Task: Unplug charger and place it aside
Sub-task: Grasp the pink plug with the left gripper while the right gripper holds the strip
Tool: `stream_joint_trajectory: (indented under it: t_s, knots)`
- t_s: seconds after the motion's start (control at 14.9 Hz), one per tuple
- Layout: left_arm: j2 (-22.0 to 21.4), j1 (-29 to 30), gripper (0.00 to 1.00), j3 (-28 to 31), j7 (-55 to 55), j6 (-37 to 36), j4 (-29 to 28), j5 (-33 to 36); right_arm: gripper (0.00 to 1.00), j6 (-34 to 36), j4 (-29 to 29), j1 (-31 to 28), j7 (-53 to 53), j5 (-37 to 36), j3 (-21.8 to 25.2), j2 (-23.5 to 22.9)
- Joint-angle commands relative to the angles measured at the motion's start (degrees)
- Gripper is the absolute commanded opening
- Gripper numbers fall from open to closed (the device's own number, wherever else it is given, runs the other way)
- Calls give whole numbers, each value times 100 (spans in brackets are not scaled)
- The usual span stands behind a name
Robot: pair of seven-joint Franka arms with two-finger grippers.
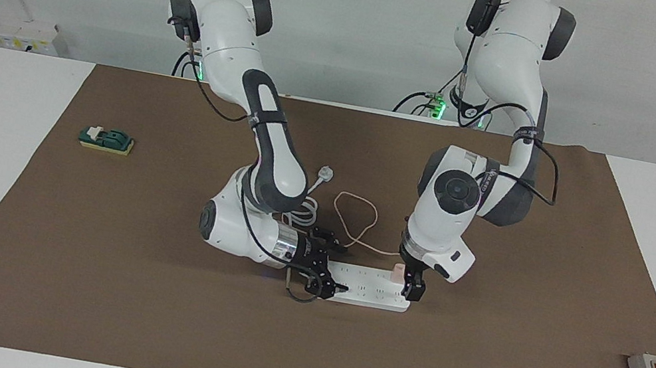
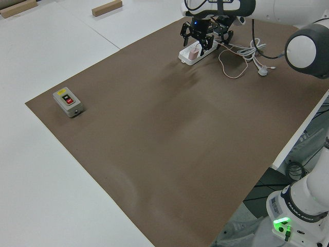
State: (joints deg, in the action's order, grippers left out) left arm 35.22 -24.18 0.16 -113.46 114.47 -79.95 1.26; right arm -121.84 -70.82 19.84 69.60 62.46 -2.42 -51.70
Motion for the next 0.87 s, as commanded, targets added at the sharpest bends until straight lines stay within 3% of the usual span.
stream_joint_trajectory:
  t_s: [0.0, 0.8]
  knots:
    - [-200, -79, 100, 81, 61, 146, -284, 112, 100, -112, 174, -33, -96, -137, -48, -156]
    - [-244, -96, 100, 81, 157, 137, -363, 147, 100, -191, 385, -33, -184, -286, -31, -350]
